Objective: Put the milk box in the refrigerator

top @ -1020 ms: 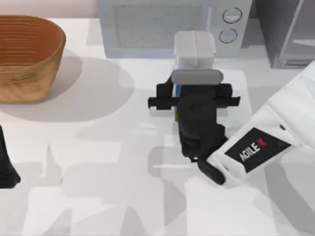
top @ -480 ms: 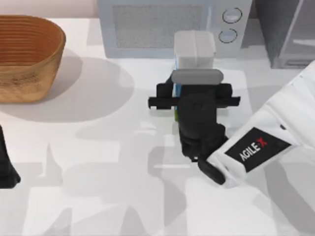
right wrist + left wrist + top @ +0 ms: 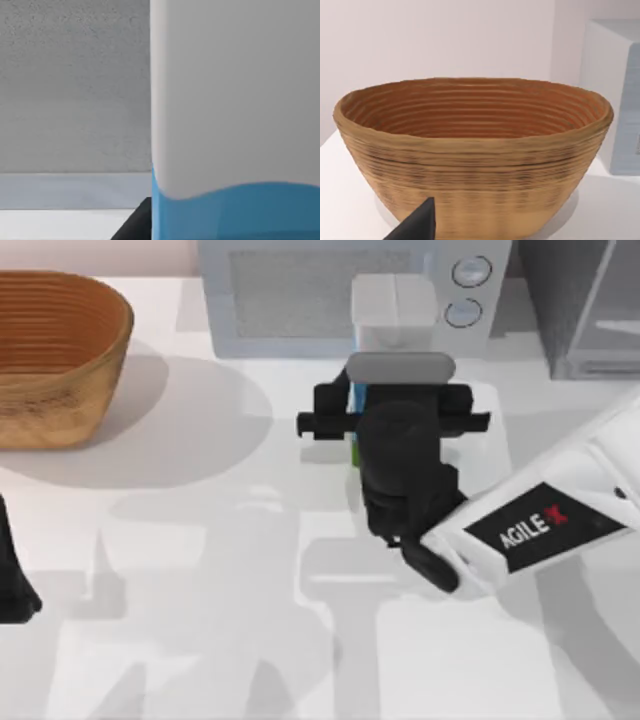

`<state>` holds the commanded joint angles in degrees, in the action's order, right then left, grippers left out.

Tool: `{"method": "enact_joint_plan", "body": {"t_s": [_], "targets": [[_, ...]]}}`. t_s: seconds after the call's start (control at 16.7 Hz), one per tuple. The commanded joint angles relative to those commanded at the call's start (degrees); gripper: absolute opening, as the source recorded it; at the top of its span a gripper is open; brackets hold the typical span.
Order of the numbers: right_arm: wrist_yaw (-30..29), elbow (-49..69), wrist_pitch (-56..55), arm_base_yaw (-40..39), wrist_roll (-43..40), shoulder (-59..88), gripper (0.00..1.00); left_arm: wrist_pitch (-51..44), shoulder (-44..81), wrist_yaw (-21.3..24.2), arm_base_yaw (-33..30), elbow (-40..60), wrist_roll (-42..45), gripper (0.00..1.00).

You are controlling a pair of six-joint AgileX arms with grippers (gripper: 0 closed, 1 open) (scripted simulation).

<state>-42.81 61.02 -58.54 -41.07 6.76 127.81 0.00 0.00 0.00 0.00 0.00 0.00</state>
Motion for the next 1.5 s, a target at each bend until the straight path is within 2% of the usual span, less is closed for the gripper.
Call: {"method": "enact_joint_plan", "body": {"t_s": [0.48, 0.9, 1.14, 1.5], "targets": [[0.26, 4.61, 22.31, -0.09, -0.27, -16.98, 0.0, 0.0, 0.0, 0.0, 0.0, 0.0, 0.0, 1.0], [0.76, 4.52, 23.67, 0.04, -0.13, -18.67, 0.0, 0.0, 0.0, 0.0, 0.0, 0.0, 0.0, 1.0], [6.63, -2.04, 24.95, 2.97, 0.32, -25.65, 0.0, 0.0, 0.0, 0.0, 0.0, 0.0, 0.0, 1.0], [21.69, -23.62, 30.98, 13.27, 0.27, -50.53, 0.0, 0.0, 0.0, 0.0, 0.0, 0.0, 0.0, 1.0]]}}
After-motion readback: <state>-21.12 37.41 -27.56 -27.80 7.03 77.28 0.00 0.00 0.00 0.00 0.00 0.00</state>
